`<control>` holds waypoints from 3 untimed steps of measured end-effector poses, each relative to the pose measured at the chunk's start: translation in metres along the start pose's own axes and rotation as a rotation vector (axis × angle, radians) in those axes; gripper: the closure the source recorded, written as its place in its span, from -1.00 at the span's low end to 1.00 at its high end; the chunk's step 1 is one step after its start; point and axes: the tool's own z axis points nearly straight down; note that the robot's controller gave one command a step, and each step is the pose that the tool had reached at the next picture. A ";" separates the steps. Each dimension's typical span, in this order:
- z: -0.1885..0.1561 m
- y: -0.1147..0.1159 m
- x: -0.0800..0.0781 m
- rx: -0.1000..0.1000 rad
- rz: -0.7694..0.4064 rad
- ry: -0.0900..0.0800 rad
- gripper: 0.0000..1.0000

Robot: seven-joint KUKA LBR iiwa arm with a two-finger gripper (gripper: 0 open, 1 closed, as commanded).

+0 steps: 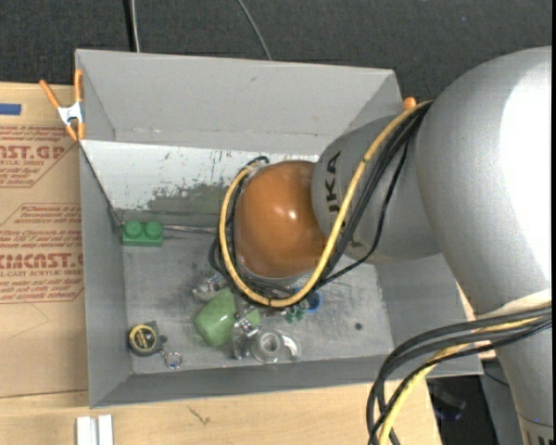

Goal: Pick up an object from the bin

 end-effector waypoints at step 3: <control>-0.015 0.000 -0.003 -0.002 0.002 0.000 1.00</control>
Offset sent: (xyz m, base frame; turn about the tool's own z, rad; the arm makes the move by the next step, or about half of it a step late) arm 0.0000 0.0000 0.0000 0.0000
